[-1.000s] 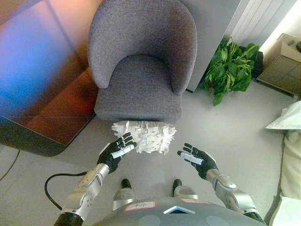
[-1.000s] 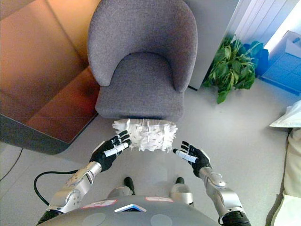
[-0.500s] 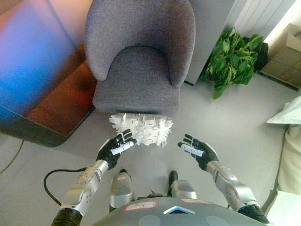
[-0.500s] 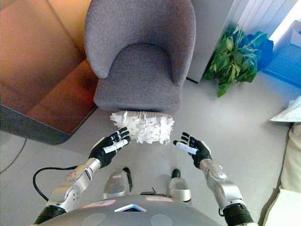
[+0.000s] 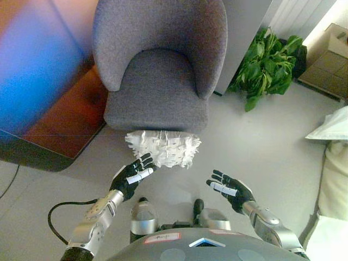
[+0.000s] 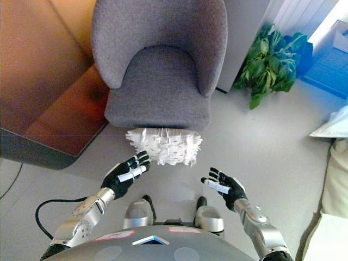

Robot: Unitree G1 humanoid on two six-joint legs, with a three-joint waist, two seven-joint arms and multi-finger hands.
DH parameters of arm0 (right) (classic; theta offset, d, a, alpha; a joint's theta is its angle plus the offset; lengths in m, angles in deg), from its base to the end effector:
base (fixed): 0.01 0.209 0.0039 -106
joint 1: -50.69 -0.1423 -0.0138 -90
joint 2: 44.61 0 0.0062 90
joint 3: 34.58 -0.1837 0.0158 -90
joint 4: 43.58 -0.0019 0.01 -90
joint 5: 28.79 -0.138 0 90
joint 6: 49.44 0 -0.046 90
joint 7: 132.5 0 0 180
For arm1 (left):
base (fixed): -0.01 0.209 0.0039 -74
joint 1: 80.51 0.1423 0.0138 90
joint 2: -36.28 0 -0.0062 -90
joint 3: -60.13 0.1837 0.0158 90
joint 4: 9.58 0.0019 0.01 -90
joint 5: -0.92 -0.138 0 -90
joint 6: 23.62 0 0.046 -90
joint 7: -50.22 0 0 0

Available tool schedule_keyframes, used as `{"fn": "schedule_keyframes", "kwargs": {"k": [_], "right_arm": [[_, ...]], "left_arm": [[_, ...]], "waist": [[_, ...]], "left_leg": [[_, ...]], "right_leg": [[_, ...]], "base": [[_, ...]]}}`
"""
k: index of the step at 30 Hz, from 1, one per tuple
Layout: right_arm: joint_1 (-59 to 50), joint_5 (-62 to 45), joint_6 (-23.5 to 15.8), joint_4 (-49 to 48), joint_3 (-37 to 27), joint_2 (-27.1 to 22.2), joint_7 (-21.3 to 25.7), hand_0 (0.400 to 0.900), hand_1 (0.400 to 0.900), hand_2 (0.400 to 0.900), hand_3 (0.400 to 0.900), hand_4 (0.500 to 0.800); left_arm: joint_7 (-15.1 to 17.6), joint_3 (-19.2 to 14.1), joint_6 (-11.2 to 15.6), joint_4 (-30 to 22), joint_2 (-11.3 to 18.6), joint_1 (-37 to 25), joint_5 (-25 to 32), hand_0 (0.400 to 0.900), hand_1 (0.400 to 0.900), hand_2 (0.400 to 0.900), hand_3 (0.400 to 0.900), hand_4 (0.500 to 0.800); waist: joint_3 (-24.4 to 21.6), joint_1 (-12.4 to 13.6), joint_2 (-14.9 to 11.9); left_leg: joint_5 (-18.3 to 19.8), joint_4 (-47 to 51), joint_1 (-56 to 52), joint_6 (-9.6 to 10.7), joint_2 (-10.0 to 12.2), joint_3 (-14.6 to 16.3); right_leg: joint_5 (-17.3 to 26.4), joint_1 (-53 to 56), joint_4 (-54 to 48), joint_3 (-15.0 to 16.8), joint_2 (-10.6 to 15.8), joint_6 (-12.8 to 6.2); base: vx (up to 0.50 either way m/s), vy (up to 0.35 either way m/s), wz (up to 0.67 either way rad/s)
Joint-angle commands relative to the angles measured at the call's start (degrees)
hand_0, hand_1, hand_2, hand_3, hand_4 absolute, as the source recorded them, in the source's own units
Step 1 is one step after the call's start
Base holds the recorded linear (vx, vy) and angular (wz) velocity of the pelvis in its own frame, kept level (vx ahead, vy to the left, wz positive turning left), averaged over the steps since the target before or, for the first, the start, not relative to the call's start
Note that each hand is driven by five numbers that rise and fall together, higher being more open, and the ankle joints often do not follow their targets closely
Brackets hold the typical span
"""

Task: Pick up the pillow and put it on the sofa.

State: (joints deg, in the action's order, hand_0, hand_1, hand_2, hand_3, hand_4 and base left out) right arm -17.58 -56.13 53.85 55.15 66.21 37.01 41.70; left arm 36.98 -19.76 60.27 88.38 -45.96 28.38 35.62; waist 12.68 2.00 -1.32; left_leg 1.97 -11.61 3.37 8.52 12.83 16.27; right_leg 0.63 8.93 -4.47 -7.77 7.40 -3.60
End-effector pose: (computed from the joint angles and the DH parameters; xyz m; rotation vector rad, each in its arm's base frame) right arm 0.0886 -0.2203 -0.0393 0.1097 0.8079 0.0944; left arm 0.1089 0.2175 -0.0285 -0.2734 0.5943 -0.2004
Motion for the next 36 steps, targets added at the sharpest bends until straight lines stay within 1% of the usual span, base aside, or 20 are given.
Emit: {"fn": "schedule_keyframes", "kwargs": {"k": [1,3,6,8,9,11,13,14,15,17,18,19,20,22,23,24,27,30,33,36], "right_arm": [[-0.03,0.61,-2.51,-6.69,-2.84,-0.74,-2.27,0.900,0.900,0.900,0.900,0.800],[-0.49,2.50,-2.43,-5.39,-2.30,-0.56,-2.31,0.900,0.900,0.900,0.900,0.800],[-1.00,4.55,-0.08,-5.16,-1.95,0.08,-2.83,0.900,0.900,0.900,0.900,0.800],[-1.52,9.12,-0.70,-4.52,-1.40,0.39,-2.29,0.900,0.900,0.900,0.900,0.800],[-1.69,10.66,-1.07,-4.65,-1.00,0.47,-1.61,0.900,0.900,0.900,0.900,0.800],[-1.91,12.49,-0.51,-5.44,-0.59,0.21,-0.57,0.900,0.900,0.900,0.900,0.800],[-2.63,12.30,0.08,-5.37,0.24,-0.41,0.52,0.900,0.900,0.900,0.900,0.800],[-2.95,11.89,0.40,-5.17,0.49,-0.39,0.83,0.900,0.900,0.900,0.900,0.800],[-3.08,12.12,0.37,-5.00,0.59,-0.32,1.11,0.900,0.900,0.900,0.900,0.800],[-2.49,12.78,-0.66,-4.45,0.29,-0.20,1.64,0.900,0.900,0.900,0.900,0.800],[-2.10,12.49,-1.20,-4.43,0.29,-0.48,2.13,0.900,0.900,0.900,0.900,0.800],[-1.70,12.34,-1.56,-4.59,0.35,-0.77,1.67,0.900,0.900,0.900,0.900,0.800],[-1.50,12.55,-1.72,-4.85,0.29,-1.03,1.10,0.900,0.900,0.900,0.900,0.800],[-1.20,13.57,-1.54,-5.81,0.19,-1.55,0.33,0.900,0.900,0.900,0.900,0.800],[-1.08,14.20,-1.27,-6.48,0.09,-2.17,-0.18,0.900,0.900,0.900,0.900,0.800],[-0.95,14.90,-1.39,-6.64,-0.07,-2.51,-0.55,0.900,0.900,0.900,0.900,0.800],[-0.81,20.87,-3.10,-6.42,-0.38,-3.41,-0.12,0.900,0.900,0.900,0.900,0.800],[-1.69,29.40,-5.63,-7.70,-0.41,-6.31,0.66,0.900,0.900,0.900,0.900,0.800],[-7.26,40.58,-9.19,-7.44,1.71,-9.90,6.76,0.900,0.900,0.900,0.900,0.800],[-14.89,43.48,-9.81,-6.33,3.70,-13.19,11.26,0.900,0.900,0.900,0.900,0.800]], "left_arm": [[-2.61,-2.10,5.30,-5.63,2.34,-0.44,1.17,0.900,0.900,0.900,0.900,0.800],[-1.99,-1.67,5.69,-5.30,3.28,-0.52,1.78,0.900,0.900,0.900,0.900,0.800],[-1.43,-2.31,5.02,-5.37,3.83,-0.53,1.70,0.900,0.900,0.900,0.900,0.800],[-2.38,-2.57,4.35,-5.60,4.41,-0.17,1.09,0.900,0.900,0.900,0.900,0.800],[-3.13,-2.65,4.05,-5.59,4.89,-0.12,0.48,0.900,0.900,0.900,0.900,0.800],[-3.45,-2.70,3.99,-5.48,5.55,-0.09,-0.51,0.900,0.900,0.900,0.900,0.800],[-2.66,-3.01,3.73,-5.30,5.84,-0.68,-0.44,0.900,0.900,0.900,0.900,0.800],[-2.53,-3.59,2.78,-5.62,5.83,-1.36,0.48,0.900,0.900,0.900,0.900,0.800],[-2.76,-4.10,2.07,-5.98,5.76,-1.86,0.85,0.900,0.900,0.900,0.900,0.800],[-3.18,-4.39,1.51,-6.73,6.03,-2.30,0.81,0.900,0.900,0.900,0.900,0.800],[-2.98,-4.09,1.24,-6.78,6.37,-2.66,1.16,0.900,0.900,0.900,0.900,0.800],[-2.71,-3.67,1.22,-6.79,6.65,-2.82,1.46,0.900,0.900,0.900,0.900,0.800],[-2.69,-3.44,1.24,-6.78,6.96,-2.72,1.69,0.900,0.900,0.900,0.900,0.800],[-2.42,-2.91,1.44,-7.04,7.29,-2.41,1.87,0.900,0.900,0.900,0.900,0.800],[-2.49,-2.47,1.76,-7.19,7.61,-2.33,2.06,0.900,0.900,0.900,0.900,0.800],[-2.60,-2.31,1.87,-7.31,7.79,-2.35,2.25,0.900,0.900,0.900,0.900,0.800],[-2.09,-2.22,1.74,-7.82,8.03,-2.38,2.71,0.900,0.900,0.900,0.900,0.800],[-0.53,-2.28,2.08,-7.89,7.82,-2.39,4.22,0.900,0.900,0.900,0.900,0.800],[-0.22,-1.27,3.34,-7.39,8.90,-5.05,5.64,0.900,0.900,0.900,0.900,0.800],[-0.02,-0.22,6.24,-6.90,9.15,-8.08,7.69,0.900,0.900,0.900,0.900,0.800]], "waist": [[-3.50,-0.51,-0.40],[-3.95,-0.14,-0.91],[-4.91,0.92,-2.07],[-5.86,1.68,-3.09],[-6.12,1.89,-2.95],[-6.25,1.93,-2.52],[-6.16,1.74,-2.17],[-5.99,1.63,-1.98],[-5.87,1.63,-1.41],[-5.21,1.10,-1.25],[-4.64,0.58,-1.50],[-4.22,0.03,-2.28],[-4.24,-0.34,-2.71],[-4.03,-0.86,-3.50],[-4.27,-1.39,-4.09],[-4.31,-1.69,-4.16],[-4.17,-2.17,-4.22],[-3.85,-1.79,-3.80],[-1.72,-1.27,-2.44],[1.79,-1.05,-0.68]], "left_leg": [[-8.24,5.46,5.94,-3.77,-0.08,0.35],[-5.90,4.82,5.90,-5.25,-1.30,0.32],[-2.95,3.27,6.59,-7.92,-4.19,-0.53],[-1.75,4.23,5.91,-9.80,-7.06,-0.27],[-0.74,5.80,4.42,-11.19,-8.60,-0.18],[0.47,6.89,2.45,-12.26,-9.78,-0.69],[1.62,6.68,0.51,-12.50,-9.84,-0.93],[1.94,6.70,-0.67,-12.24,-9.76,-1.67],[0.88,6.78,-0.89,-12.02,-8.97,-1.50],[1.19,7.04,-2.23,-11.13,-8.93,-3.05],[1.56,6.95,-3.18,-10.31,-8.80,-3.65],[2.18,6.72,-4.17,-9.27,-8.87,-3.96],[3.36,6.81,-5.15,-8.27,-8.70,-4.76],[3.33,6.29,-5.50,-7.41,-8.18,-4.19],[3.85,5.98,-5.61,-6.79,-7.80,-4.88],[4.22,5.68,-5.75,-6.48,-7.23,-5.51],[4.45,5.25,-6.72,-5.63,-5.10,-6.78],[3.58,4.80,-6.71,-4.50,-2.31,-7.16],[2.16,4.97,-4.52,-3.24,0.41,-7.88],[0.93,5.20,-1.06,-2.61,1.65,-9.63]], "right_leg": [[-9.35,6.30,9.52,-5.45,1.11,-2.35],[-8.61,5.68,12.38,-5.81,2.72,-3.81],[-6.93,4.66,17.27,-5.97,4.45,-5.55],[-1.53,2.18,23.88,-5.87,6.19,-7.56],[1.41,-0.71,32.21,-5.76,6.79,-8.75],[3.28,-5.64,41.51,-5.86,7.53,-9.13],[2.78,-10.66,44.86,-6.45,8.86,-8.14],[1.46,-12.50,43.56,-7.06,9.07,-7.22],[1.73,-13.70,40.56,-8.54,8.58,-5.53],[3.03,-14.91,34.91,-9.14,9.00,-5.40],[5.21,-15.51,30.58,-9.20,10.53,-5.92],[9.29,-15.69,24.81,-9.04,12.94,-7.30],[10.95,-15.66,21.59,-8.18,14.12,-9.04],[15.39,-15.22,14.94,-8.11,15.69,-10.03],[17.54,-15.59,11.30,-6.40,16.75,-10.98],[18.35,-15.66,10.53,-5.30,16.99,-11.26],[16.63,-15.10,10.23,-4.71,16.50,-11.40],[11.71,-13.84,10.44,-6.97,15.22,-10.92],[8.15,-17.14,13.02,-7.98,14.68,-9.91],[6.33,-23.14,16.32,-7.02,14.82,-9.13]], "base": [[0.33,0.185,0.12],[0.29,0.224,0.05],[0.30,0.238,0.05],[0.28,0.281,0.29],[0.27,0.302,0.37],[0.28,0.268,0.28],[0.23,0.128,0.14],[0.15,-0.004,0.17],[0.17,-0.064,0.30],[0.17,-0.134,0.37],[0.25,-0.232,0.42],[0.33,-0.283,0.39],[0.26,-0.275,0.31],[0.22,-0.263,0.32],[0.26,-0.272,0.46],[0.28,-0.265,0.58],[0.24,-0.184,0.46],[0.13,-0.149,0.32],[-0.13,-0.107,0.33],[-0.29,-0.039,0.30]]}}
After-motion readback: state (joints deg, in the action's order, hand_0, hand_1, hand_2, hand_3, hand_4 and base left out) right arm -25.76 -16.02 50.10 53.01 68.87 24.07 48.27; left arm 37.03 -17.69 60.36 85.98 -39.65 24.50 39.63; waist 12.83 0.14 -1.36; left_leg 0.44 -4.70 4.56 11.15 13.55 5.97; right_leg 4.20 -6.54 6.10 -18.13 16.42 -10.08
